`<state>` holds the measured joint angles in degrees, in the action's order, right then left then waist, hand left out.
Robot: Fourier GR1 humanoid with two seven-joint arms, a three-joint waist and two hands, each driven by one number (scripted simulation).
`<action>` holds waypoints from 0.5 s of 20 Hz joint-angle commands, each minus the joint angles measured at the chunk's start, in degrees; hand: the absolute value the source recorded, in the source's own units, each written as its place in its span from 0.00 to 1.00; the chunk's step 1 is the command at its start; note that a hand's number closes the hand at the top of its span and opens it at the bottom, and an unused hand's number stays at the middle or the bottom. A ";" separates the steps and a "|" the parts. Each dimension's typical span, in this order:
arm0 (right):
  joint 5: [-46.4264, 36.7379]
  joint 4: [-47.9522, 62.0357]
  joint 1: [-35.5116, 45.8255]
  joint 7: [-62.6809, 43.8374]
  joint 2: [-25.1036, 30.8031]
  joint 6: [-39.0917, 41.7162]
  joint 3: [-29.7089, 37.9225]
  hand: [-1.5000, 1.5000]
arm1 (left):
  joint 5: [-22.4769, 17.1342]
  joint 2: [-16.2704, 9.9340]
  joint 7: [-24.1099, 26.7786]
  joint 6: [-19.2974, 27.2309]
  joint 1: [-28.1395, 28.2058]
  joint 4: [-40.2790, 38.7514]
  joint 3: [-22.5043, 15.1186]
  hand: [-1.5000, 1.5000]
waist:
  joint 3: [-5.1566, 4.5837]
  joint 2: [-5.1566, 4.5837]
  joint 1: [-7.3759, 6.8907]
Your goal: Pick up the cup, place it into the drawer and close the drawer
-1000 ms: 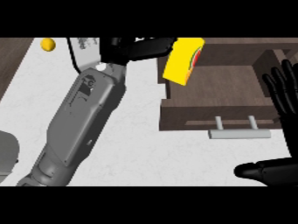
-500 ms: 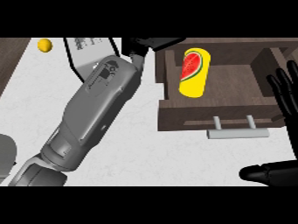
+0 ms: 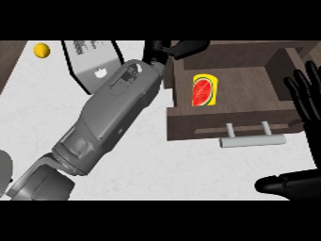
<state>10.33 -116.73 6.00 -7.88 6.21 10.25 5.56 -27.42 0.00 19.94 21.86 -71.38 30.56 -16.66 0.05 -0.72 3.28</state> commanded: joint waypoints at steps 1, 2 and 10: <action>0.44 0.78 0.54 0.96 0.11 0.91 -0.25 0.00 | -3.63 0.00 1.16 1.97 -1.38 -3.38 -6.51 1.00 | 0.04 -0.33 1.98; -1.45 -2.48 2.15 -3.27 -0.96 -1.86 -2.63 0.00 | -2.81 0.00 0.54 0.99 -3.64 -6.26 -4.19 1.00 | -0.02 -0.19 0.92; 0.78 1.77 4.62 -0.64 0.12 0.50 -0.94 0.00 | -5.60 0.00 -0.50 3.10 -4.50 -8.86 -12.75 1.00 | 0.06 -0.69 2.92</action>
<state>9.75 -114.68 8.83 -7.56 5.39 10.13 3.93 -32.20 -0.01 20.10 24.15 -75.35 23.64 -26.06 0.09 -1.26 5.35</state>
